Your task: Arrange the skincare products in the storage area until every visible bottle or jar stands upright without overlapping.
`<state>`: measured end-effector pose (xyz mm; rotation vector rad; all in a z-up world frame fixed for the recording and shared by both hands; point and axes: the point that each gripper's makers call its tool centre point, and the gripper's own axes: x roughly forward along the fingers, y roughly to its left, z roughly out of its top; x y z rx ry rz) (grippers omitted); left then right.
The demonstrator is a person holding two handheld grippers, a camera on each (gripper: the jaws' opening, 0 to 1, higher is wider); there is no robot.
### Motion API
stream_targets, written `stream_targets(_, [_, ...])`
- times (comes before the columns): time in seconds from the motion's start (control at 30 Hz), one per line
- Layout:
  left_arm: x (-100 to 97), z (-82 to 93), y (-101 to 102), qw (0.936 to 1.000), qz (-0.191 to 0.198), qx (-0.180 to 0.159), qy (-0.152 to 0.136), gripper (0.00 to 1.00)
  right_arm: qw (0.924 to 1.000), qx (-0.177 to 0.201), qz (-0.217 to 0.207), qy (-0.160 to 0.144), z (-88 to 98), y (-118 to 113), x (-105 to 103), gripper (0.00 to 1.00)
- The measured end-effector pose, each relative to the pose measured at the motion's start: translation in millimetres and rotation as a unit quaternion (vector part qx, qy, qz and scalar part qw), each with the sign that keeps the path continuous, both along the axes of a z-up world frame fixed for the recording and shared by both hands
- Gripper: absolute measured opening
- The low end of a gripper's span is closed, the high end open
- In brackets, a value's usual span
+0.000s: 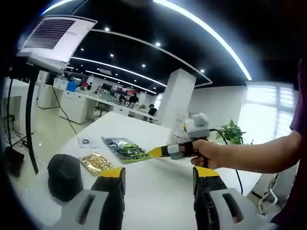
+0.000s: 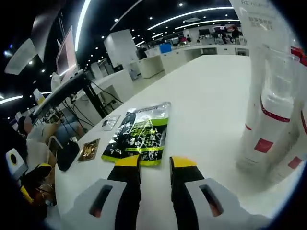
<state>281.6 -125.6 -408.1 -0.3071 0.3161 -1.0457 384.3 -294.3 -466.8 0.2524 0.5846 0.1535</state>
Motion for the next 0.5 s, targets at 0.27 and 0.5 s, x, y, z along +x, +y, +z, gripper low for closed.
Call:
stream_targets(0.27, [3.2,2.0,2.2,1.0000,0.004,0.001,-0.004,0.57,0.9998,-0.004,-0.006,0.016,-1.7,2.7,6.4,0.15])
stream_targets(0.5, [3.2,-1.1,5.6,1.0000,0.006,0.005,-0.003,0.57,0.9993,-0.029,-0.008,0.024,-6.7,-2.0,7.7,0.02])
